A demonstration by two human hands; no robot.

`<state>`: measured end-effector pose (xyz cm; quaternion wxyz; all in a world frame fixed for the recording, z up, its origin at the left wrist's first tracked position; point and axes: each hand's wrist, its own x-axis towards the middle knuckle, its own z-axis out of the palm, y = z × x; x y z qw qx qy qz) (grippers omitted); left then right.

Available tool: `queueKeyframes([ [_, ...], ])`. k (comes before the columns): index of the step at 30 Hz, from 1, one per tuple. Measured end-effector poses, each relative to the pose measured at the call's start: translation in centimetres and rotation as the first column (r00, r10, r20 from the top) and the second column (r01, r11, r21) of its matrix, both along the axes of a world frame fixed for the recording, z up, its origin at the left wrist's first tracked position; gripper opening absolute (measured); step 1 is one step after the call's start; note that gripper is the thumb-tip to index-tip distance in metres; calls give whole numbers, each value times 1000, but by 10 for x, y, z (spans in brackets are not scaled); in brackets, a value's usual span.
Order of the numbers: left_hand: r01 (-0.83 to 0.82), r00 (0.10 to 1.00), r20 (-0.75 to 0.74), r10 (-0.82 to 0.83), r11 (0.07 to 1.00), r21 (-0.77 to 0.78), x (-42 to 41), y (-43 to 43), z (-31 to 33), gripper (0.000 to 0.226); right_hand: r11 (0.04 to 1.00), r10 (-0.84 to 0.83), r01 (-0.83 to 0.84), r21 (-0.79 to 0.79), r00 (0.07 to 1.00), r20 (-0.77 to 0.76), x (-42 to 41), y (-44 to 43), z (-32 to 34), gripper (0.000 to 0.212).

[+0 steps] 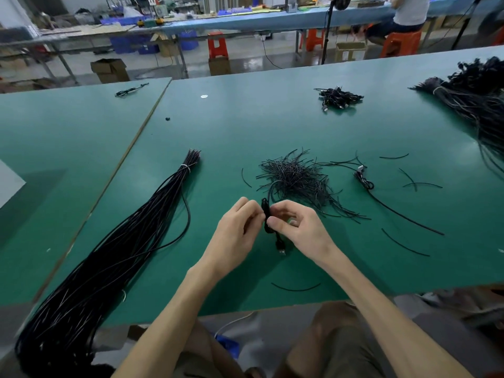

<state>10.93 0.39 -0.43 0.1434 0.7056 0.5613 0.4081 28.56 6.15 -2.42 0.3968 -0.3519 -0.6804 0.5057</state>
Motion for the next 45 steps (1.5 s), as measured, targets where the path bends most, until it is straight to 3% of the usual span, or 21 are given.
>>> queueKeyframes([
  [4, 25, 983, 184, -7, 995, -96, 8, 2, 1, 20, 1000, -16, 16, -9, 999, -29, 3, 0, 2, 16],
  [7, 102, 918, 395, -11, 972, -211, 8, 2, 2, 21, 999, -45, 45, -2, 999, -22, 1, -1, 2, 15],
  [11, 187, 820, 572, 26, 932, -310, 7, -1, 1, 25, 991, -95, 96, 97, 995, -15, -1, -6, 0, 12],
  [13, 228, 768, 638, 46, 912, -341, 7, -1, 0, 24, 993, -93, 97, 73, 994, -62, -2, -9, 0, 17],
  [15, 195, 792, 607, 55, 921, -337, 8, 0, 0, 24, 994, -101, 104, 24, 990, -100, -2, -10, 1, 17],
  [18, 65, 905, 424, 42, 970, -236, 9, 0, -1, 21, 996, -90, 89, -16, 985, -146, 1, -8, 2, 13],
  [23, 10, 998, 62, -9, 1000, -14, 4, -3, -1, 21, 970, 14, -82, -230, 960, -279, 2, -7, 8, 44],
  [25, 10, 1000, -6, -10, 1000, 10, 5, -5, -4, 20, 964, 4, -82, -254, 957, -291, 5, -5, 7, 50],
  [29, 39, 987, 155, -32, 998, -45, 9, -7, -7, 20, 974, -15, -47, -221, 962, -273, 8, 0, 5, 31],
  [36, 67, 923, 384, 5, 983, -173, 21, -7, -4, 20, 940, 39, -155, -304, 933, -357, 11, 1, 11, 49],
  [41, 149, 753, 649, 109, 932, -329, 19, -3, -12, 24, 924, 118, -260, -281, 893, -435, 12, 3, 7, 46],
  [45, 146, 642, 731, 232, 899, -413, 22, 3, -9, 23, 933, 163, -271, -235, 904, -396, 15, 5, 3, 39],
])
